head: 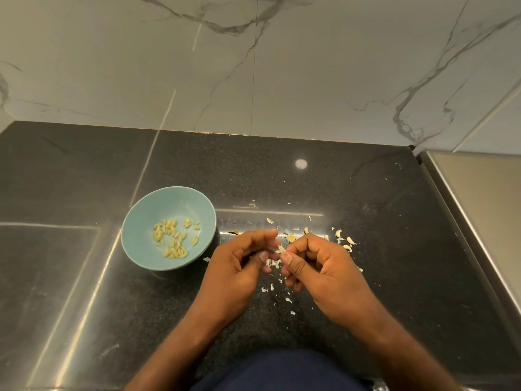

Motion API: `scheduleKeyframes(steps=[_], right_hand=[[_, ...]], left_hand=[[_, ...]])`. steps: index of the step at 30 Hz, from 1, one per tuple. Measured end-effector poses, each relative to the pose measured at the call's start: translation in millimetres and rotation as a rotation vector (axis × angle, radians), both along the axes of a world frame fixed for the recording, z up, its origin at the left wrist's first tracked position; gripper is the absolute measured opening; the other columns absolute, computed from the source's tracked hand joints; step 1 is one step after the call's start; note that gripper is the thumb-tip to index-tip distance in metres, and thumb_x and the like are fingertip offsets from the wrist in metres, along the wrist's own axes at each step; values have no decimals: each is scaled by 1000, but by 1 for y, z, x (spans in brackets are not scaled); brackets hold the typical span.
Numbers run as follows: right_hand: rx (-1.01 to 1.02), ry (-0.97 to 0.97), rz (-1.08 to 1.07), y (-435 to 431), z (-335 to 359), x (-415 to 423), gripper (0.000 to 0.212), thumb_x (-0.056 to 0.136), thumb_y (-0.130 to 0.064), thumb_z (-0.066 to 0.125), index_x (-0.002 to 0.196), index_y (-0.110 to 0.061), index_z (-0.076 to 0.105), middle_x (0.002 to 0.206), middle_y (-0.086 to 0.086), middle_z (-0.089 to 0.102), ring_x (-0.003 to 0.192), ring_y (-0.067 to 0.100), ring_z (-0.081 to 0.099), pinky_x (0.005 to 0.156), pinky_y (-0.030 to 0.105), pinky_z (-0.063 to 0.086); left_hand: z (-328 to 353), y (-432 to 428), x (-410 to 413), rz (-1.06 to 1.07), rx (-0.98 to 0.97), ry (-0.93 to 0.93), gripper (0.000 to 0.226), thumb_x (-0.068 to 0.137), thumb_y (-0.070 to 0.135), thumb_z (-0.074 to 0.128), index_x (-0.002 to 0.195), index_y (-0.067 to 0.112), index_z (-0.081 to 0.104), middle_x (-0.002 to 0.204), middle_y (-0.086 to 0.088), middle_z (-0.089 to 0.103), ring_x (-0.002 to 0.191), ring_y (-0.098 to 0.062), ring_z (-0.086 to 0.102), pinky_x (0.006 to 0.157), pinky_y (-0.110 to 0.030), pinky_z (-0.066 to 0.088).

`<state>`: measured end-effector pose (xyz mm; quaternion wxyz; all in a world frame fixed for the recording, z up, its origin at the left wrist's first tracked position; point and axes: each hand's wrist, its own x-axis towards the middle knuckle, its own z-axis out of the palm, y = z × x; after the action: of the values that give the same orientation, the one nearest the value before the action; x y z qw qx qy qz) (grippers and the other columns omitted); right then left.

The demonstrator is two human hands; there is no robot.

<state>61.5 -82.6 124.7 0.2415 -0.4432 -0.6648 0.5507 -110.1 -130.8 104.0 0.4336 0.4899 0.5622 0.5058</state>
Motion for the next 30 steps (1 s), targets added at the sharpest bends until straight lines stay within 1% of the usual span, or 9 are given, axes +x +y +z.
scheduleKeyframes(steps=[2, 4, 8, 15, 20, 24, 26, 28, 30], right_hand=[[-10, -22, 35, 2, 0, 0, 8, 98, -15, 60, 93, -15, 67, 78, 2, 71, 70, 16, 69, 65, 32, 57], [-38, -22, 79, 4, 0, 1, 11, 100, -14, 57, 95, -13, 66, 76, 1, 71, 68, 16, 69, 63, 31, 56], [-71, -54, 166, 8, 2, 4, 18, 104, -13, 49, 92, -11, 62, 71, 1, 69, 66, 17, 66, 62, 30, 53], [-185, 45, 181, 6, 5, 1, 27, 102, -24, 46, 80, -12, 57, 66, 3, 63, 65, 26, 65, 60, 34, 51], [-378, 150, 125, 1, 11, -2, 42, 106, -19, 41, 66, -20, 54, 60, 5, 55, 58, 25, 60, 57, 35, 47], [-443, 149, 98, -1, 14, -3, 37, 106, -21, 39, 71, -15, 48, 58, 3, 50, 54, 21, 55, 52, 32, 42], [-428, 154, 85, -2, 12, -3, 34, 106, -22, 40, 75, -12, 48, 59, 1, 51, 56, 20, 55, 53, 31, 43], [-354, 152, 83, -3, 7, -4, 33, 106, -22, 41, 77, -11, 51, 62, 0, 54, 59, 20, 57, 54, 32, 46], [-156, 77, 107, -3, 0, -4, 31, 107, -24, 41, 81, -12, 52, 65, -1, 57, 61, 20, 58, 56, 32, 50]], left_hand=[[2, 1, -3, -72, 104, 130, 39, 93, 0, 62, 123, 25, 66, 113, 10, 69, 106, -13, 66, 85, -26, 56], [3, 4, -6, -115, 209, 248, 31, 91, 7, 63, 117, 23, 70, 109, 11, 69, 105, -14, 67, 87, -26, 55], [6, 9, -12, -159, 283, 458, 20, 92, 15, 64, 108, 23, 72, 96, 14, 69, 91, 0, 65, 78, -18, 53], [12, 10, -17, -259, 317, 731, 22, 98, 39, 43, 97, 24, 59, 87, 9, 59, 72, -5, 53, 61, -32, 52], [17, 8, -19, -354, 292, 745, 15, 98, 45, 39, 98, 33, 48, 89, 15, 54, 74, -6, 52, 61, -28, 49], [14, 9, -13, -322, 294, 809, 9, 97, 43, 36, 96, 36, 40, 83, 17, 45, 62, -4, 44, 52, -19, 38], [13, 8, -10, -287, 282, 816, 7, 96, 41, 36, 93, 36, 39, 80, 18, 42, 58, -3, 42, 51, -17, 33], [11, 7, -8, -239, 271, 782, 12, 98, 40, 35, 90, 33, 40, 77, 15, 44, 57, -7, 44, 49, -25, 38], [8, 5, -5, -173, 258, 712, 21, 99, 39, 35, 87, 26, 45, 73, 11, 47, 60, -12, 47, 51, -34, 42]])
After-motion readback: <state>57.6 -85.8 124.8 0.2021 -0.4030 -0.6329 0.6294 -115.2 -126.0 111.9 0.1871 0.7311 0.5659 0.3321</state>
